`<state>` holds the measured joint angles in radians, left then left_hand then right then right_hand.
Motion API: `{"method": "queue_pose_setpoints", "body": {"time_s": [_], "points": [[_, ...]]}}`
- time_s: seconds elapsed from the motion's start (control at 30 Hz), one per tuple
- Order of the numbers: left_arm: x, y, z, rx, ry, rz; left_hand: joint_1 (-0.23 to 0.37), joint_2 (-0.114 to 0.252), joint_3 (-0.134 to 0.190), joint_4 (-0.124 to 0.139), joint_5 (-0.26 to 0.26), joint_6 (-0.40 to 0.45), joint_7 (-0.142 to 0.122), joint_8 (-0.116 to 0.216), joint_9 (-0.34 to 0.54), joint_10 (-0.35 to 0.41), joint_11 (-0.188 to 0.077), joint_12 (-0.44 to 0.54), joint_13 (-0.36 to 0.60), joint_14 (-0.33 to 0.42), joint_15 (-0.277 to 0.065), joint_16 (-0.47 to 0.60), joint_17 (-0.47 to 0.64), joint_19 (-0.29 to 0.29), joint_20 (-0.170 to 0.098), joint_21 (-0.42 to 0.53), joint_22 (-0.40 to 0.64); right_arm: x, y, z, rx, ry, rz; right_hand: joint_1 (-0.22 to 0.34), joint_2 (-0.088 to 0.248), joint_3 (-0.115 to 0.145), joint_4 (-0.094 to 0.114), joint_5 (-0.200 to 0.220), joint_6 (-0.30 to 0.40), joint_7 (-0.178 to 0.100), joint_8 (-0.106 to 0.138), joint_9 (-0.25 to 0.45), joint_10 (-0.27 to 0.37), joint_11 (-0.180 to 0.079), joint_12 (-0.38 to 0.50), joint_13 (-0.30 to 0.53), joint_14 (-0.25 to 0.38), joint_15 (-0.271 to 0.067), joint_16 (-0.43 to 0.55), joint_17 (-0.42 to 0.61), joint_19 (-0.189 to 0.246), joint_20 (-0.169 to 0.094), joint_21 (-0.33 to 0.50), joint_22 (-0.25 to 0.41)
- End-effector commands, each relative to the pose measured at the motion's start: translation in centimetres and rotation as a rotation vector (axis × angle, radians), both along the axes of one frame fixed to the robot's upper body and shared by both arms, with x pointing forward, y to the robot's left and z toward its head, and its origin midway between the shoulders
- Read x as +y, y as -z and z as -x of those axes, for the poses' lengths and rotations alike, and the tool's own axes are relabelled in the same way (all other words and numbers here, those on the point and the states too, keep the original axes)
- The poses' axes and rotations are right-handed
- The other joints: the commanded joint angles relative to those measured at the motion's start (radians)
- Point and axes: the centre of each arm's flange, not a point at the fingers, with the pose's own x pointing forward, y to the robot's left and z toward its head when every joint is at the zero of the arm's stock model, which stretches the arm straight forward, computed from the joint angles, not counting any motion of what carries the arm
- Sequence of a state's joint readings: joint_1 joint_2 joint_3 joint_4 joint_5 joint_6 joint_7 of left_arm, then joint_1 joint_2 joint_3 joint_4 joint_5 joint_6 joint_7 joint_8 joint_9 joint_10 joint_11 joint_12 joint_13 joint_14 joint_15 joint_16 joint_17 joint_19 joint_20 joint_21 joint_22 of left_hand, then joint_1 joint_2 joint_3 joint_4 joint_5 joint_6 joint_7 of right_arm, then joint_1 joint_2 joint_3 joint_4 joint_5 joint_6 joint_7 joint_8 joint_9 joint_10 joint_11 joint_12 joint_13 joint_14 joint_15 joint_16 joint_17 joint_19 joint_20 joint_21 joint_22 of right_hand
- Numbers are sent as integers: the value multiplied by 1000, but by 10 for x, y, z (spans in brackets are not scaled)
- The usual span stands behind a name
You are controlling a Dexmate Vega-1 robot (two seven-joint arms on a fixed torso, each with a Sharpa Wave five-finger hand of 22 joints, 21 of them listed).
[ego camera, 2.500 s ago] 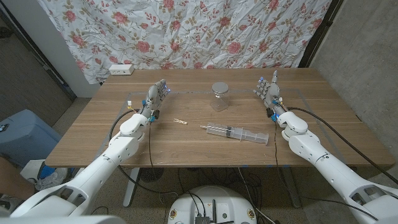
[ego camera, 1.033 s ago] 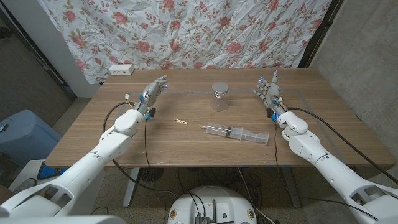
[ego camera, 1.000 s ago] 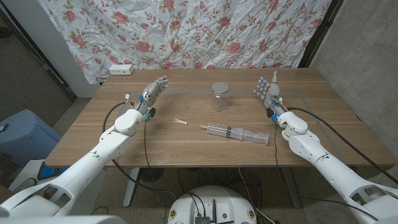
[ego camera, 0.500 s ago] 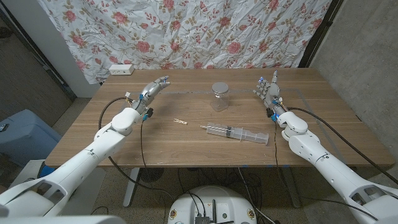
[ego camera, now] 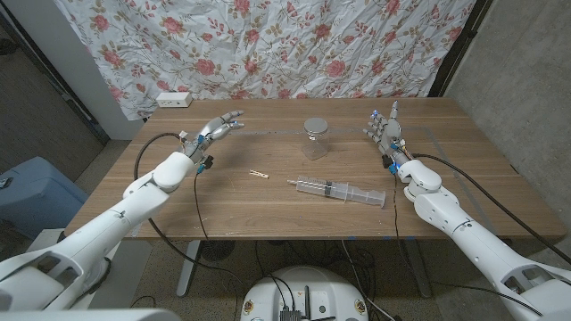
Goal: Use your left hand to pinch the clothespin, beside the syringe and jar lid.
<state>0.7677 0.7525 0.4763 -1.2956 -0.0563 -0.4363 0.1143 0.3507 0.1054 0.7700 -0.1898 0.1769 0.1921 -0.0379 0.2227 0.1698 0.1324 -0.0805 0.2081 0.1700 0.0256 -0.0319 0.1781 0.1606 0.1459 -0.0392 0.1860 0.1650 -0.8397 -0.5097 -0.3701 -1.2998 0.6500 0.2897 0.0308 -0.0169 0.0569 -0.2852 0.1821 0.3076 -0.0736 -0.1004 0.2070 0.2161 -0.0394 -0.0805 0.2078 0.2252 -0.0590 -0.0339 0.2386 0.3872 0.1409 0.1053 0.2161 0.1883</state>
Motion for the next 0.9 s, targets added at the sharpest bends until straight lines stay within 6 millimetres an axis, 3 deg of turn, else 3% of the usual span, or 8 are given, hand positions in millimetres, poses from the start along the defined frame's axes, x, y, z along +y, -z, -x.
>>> {"method": "queue_pose_setpoints", "body": {"time_s": [0.03, 0.23, 0.37, 0.63, 0.73, 0.9], "points": [[9, 0, 5, -182, -59, -200, 32, -14, -5, -8, 3, 32, -8, 8, 4, 26, -14, 4, 5, 21, -37, 4, 5, 23, -60, 9, 1, 0, 0, 0, 0, 1, 0, 0, 72, -4, 0, 4, -2, -7, 6, 2, -3, -10, 6, 3, -9, -34, 5, 3, 4, 0, 4, 5], [8, 3, 6, -212, -101, -336, 73, -34, -13, -7, 1, 74, -29, 17, 5, 80, -34, 11, 5, 38, -44, 2, 5, 35, -61, 7, 2, 0, 0, 0, 0, 1, 0, 0, 72, -4, 0, 4, -2, -7, 6, 2, -1, -9, 7, 3, -9, -33, 5, 3, 4, -1, 4, 5], [4, 6, 8, -196, -145, -424, 111, -49, -19, -7, 3, 104, -29, 22, 5, 137, -43, 19, 6, 66, -46, 6, 4, 49, -56, 7, 2, 0, 0, 0, 0, 1, 0, 0, 72, -4, 0, 4, -2, -7, 6, 2, 0, -8, 7, 3, -10, -33, 5, 3, 4, -1, 4, 5], [0, 10, 13, -207, -166, -518, 141, -70, -27, -8, 4, 132, -26, 26, 5, 160, -49, 16, 6, 87, -44, 6, 4, 63, -54, 8, 2, 0, 0, 0, 0, 1, 0, 0, 73, -4, 0, 5, -2, -6, 6, 2, -1, -9, 7, 3, -10, -33, 5, 3, 4, 0, 4, 5], [0, 9, 16, -231, -175, -548, 165, -99, -36, -9, 4, 148, -43, 28, 5, 174, -66, 11, 6, 94, -53, 3, 4, 69, -64, 6, 2, 0, 0, 0, 0, 1, 0, 0, 72, -4, 0, 5, -3, -7, 6, 2, -1, -9, 7, 3, -10, -34, 5, 3, 5, -1, 4, 5], [0, 8, 20, -252, -186, -605, 186, -126, -45, -9, 3, 159, -55, 28, 5, 189, -81, 8, 6, 104, -55, 3, 5, 82, -60, 7, 1, 0, 0, 0, 0, 1, 0, 0, 72, -4, 0, 5, -3, -6, 6, 2, -2, -9, 7, 3, -10, -34, 5, 3, 4, -1, 4, 5]]}}
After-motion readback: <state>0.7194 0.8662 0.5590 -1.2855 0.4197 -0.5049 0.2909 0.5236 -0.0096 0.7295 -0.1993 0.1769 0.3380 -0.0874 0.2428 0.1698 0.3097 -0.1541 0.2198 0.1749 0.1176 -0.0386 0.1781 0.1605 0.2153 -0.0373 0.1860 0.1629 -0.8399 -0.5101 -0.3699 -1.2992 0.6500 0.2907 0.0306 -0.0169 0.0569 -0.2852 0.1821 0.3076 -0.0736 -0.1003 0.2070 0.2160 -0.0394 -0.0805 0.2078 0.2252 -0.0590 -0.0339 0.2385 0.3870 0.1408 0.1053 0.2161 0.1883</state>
